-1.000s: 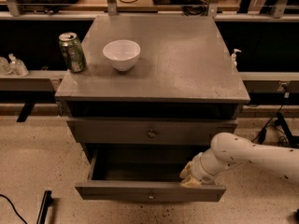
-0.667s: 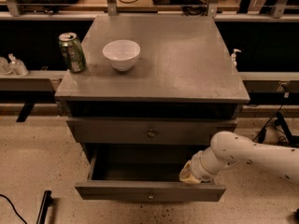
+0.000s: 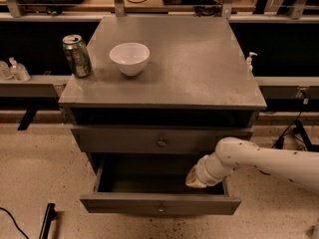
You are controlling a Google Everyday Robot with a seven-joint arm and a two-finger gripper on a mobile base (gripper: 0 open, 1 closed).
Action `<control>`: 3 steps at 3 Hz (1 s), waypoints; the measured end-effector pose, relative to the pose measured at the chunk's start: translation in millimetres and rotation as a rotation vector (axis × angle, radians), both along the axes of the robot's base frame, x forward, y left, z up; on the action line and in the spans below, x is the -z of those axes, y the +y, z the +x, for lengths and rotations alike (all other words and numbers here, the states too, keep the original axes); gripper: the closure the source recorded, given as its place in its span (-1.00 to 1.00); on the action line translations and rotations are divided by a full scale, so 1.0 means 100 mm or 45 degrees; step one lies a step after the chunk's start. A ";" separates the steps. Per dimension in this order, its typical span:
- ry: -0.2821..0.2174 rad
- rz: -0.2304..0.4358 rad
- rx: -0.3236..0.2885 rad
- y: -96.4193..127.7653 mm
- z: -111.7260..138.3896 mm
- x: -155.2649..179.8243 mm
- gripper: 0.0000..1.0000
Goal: Open middle drawer
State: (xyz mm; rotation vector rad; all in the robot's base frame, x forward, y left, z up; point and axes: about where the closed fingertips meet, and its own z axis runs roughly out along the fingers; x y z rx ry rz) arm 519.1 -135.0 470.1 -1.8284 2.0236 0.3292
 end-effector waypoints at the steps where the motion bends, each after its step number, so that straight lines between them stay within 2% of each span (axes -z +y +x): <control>1: 0.004 0.002 0.005 0.07 0.16 0.30 1.00; 3: 0.086 -0.004 -0.003 0.00 0.18 0.76 1.00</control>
Offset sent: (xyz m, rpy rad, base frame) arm 0.0210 0.0059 -0.0797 -0.0126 0.0563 0.0024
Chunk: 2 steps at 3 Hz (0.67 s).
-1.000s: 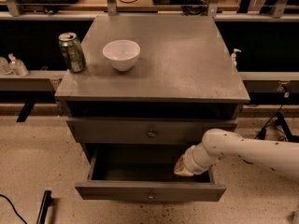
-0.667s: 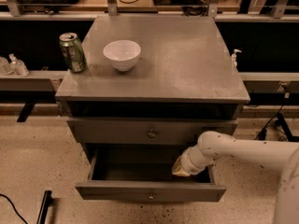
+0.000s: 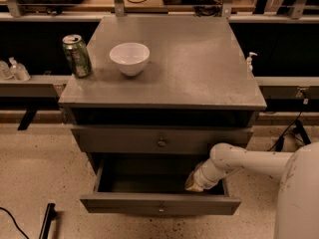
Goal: Open middle drawer
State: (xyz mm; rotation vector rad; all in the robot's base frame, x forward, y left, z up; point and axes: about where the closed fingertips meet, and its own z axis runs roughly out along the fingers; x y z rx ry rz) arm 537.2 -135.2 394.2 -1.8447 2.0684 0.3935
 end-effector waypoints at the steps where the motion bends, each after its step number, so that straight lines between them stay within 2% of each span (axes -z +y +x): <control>1: 0.050 0.011 -0.035 -0.02 -0.09 0.09 1.00; 2: 0.115 0.012 -0.110 0.02 -0.27 0.10 1.00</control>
Offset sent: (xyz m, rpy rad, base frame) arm -0.0483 0.0036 -0.0066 0.0077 0.1506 0.1582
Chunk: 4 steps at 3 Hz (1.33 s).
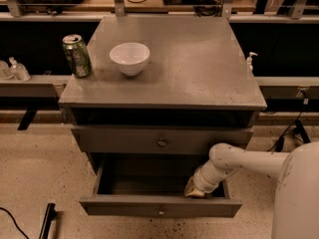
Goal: Open middle drawer
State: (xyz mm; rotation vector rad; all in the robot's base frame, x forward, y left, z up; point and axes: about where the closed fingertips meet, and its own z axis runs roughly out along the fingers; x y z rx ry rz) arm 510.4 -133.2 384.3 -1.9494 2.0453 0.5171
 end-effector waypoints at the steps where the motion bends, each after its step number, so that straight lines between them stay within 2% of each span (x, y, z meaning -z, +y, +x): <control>1: 0.058 0.004 -0.084 0.09 -0.27 -0.09 1.00; 2: 0.108 0.045 -0.158 0.17 -0.50 -0.23 1.00; 3: 0.194 0.118 -0.199 0.30 -0.73 -0.30 1.00; 4: 0.293 0.180 -0.206 0.42 -0.90 -0.33 1.00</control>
Offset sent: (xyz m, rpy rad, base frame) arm -0.0798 0.0255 0.0456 0.0825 0.1370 0.2047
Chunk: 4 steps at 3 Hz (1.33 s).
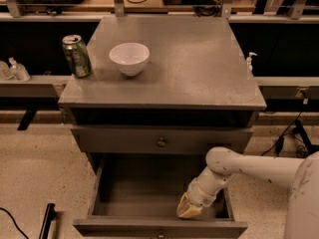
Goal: Open middle drawer
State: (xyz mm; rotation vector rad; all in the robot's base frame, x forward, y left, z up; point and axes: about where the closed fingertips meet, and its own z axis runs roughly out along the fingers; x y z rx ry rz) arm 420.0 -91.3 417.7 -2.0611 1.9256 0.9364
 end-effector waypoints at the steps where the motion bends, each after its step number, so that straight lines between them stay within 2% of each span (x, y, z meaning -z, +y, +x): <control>1: 0.000 0.000 0.000 0.00 0.00 0.00 1.00; 2: -0.045 -0.022 0.042 0.00 0.08 0.00 1.00; 3: -0.128 -0.073 0.163 -0.05 0.20 0.01 1.00; 4: -0.180 -0.095 0.257 -0.06 0.35 0.11 1.00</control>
Offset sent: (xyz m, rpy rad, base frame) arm 0.0273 -0.0017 0.0036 -0.0554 -0.1152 -0.1045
